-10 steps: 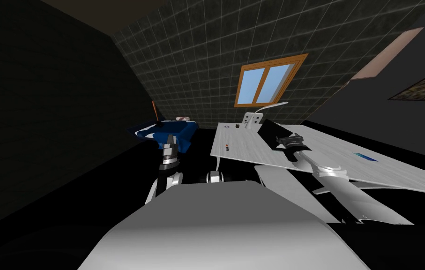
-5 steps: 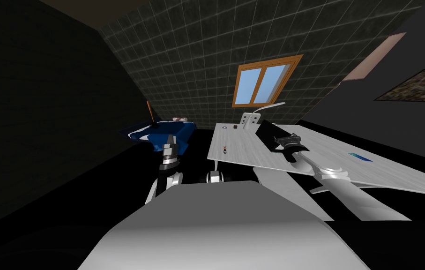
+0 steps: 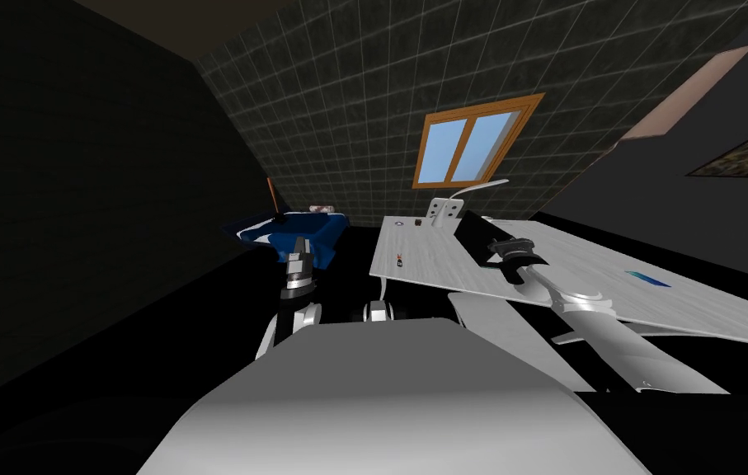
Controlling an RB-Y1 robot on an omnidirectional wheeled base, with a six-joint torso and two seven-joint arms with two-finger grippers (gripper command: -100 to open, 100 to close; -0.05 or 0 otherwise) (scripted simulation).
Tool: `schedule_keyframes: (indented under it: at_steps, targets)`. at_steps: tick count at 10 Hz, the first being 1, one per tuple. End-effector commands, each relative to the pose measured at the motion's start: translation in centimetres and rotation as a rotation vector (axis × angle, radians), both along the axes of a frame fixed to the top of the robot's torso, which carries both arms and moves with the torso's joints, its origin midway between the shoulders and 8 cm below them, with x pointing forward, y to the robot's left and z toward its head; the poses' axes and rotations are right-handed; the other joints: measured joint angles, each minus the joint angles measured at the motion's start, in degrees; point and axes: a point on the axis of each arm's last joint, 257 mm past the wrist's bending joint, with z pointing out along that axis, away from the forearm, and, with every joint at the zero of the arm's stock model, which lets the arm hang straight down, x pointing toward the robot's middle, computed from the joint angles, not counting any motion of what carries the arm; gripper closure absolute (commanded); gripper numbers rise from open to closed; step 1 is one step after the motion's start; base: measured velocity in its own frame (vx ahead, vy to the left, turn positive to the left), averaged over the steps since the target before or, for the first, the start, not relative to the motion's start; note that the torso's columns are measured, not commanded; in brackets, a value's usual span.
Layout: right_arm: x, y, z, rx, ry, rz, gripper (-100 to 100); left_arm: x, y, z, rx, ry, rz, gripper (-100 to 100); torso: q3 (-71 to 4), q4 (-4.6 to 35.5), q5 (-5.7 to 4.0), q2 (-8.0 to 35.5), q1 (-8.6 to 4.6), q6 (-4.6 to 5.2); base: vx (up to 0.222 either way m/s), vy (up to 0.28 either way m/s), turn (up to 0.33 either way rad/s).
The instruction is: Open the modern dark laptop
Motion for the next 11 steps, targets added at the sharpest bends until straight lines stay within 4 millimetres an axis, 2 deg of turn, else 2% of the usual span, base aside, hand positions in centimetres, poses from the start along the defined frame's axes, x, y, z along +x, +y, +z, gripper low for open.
schedule_keyframes:
  at_steps: [1,6,11]
  targets:
    - [-0.1,-0.5,-0.5,0.043,-0.001,0.001,100,0.0,0.0,0.0,0.000,0.000,0.000,0,-0.10,0.05,0.05,-0.14,-0.23,-0.02,-0.011,-0.006,0.024]
    - [-0.8,-2.9,-1.2,0.200,-0.028,-0.012,100,0.0,0.0,0.0,0.000,0.000,0.000,0,-0.09,-0.01,-0.09,-0.14,-0.33,0.00,-0.006,-0.053,0.037]
    - [-1.8,-5.4,-1.2,0.340,-0.067,-0.037,100,0.0,0.0,0.0,0.000,0.000,0.000,0,-0.11,0.00,-0.08,-0.15,-0.43,-0.05,-0.011,-0.041,0.031]
